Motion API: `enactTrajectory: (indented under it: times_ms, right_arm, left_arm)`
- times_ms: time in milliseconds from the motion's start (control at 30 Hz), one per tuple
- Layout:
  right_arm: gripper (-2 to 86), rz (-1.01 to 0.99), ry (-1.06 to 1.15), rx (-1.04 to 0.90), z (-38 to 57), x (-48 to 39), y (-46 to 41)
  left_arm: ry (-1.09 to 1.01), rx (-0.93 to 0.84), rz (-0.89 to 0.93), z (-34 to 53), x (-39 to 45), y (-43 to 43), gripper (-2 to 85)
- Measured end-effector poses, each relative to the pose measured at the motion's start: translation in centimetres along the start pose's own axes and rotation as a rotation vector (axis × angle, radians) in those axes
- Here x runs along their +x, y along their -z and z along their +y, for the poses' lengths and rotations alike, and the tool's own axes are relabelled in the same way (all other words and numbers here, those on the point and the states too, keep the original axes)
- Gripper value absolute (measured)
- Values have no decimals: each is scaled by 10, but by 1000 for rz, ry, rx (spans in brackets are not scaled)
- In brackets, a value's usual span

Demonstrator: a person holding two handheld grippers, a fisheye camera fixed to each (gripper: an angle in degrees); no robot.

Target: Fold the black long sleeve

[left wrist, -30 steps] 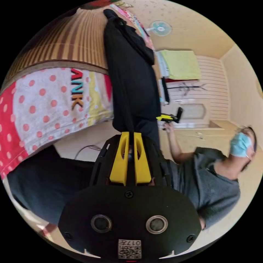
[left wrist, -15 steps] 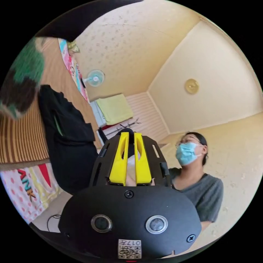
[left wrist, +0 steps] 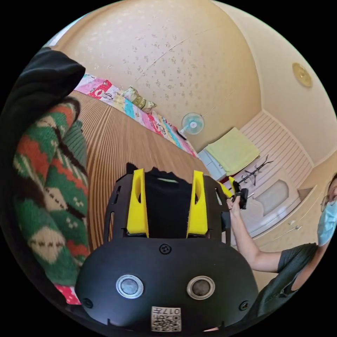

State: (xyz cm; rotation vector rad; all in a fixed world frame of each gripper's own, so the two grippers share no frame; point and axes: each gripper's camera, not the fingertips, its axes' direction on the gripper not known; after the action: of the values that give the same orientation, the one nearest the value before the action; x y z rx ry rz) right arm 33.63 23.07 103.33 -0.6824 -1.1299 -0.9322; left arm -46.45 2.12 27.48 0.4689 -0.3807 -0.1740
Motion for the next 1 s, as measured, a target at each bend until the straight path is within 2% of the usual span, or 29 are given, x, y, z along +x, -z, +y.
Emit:
enactTrajectory:
  times_ms: [100, 200, 300, 433, 533, 567, 667, 733, 800, 833, 933, 1000]
  right_arm:
    - [182, 41, 134, -205, 39, -51, -40]
    - [175, 64, 158, -279, 84, -85, -66]
    - [181, 9, 245, -358, 114, -125, -95]
    - [210, 63, 439, -438, 140, -191, -137]
    - [227, 189, 721, -549, 163, -257, -178]
    - [228, 292, 813, -547, 171, -281, -193]
    - [211, 541, 960, -440, 181, -327, -220]
    - [149, 613, 1024, -383, 179, -345, -231]
    - [85, 685, 1008, -364, 160, -346, -238]
    - [82, 669, 968, -361, 151, -342, -235]
    - [77, 511, 629, -227, 93, -296, -174]
    - [77, 429, 317, -27, 65, -234, -97]
  left_arm:
    - [11, -162, -106, 48, 8, -22, 199]
    - [79, -271, -156, 95, 4, -40, 188]
    - [163, -269, -111, 120, -6, -43, 128]
    - [288, -337, 101, 107, -23, -64, 62]
    - [217, -328, 124, 73, 11, -53, 52]
    - [192, -330, 116, 66, 22, -51, 52]
    - [68, -352, 106, 37, 80, -52, 52]
    - [-12, -340, 141, 23, 119, -52, 74]
    - [-105, -252, 144, 17, 144, -38, 119]
    - [-168, -182, 168, 16, 158, -26, 132]
    - [-259, -70, 213, 20, 177, -3, 126]
    - [-267, -88, 200, 21, 180, -7, 133]
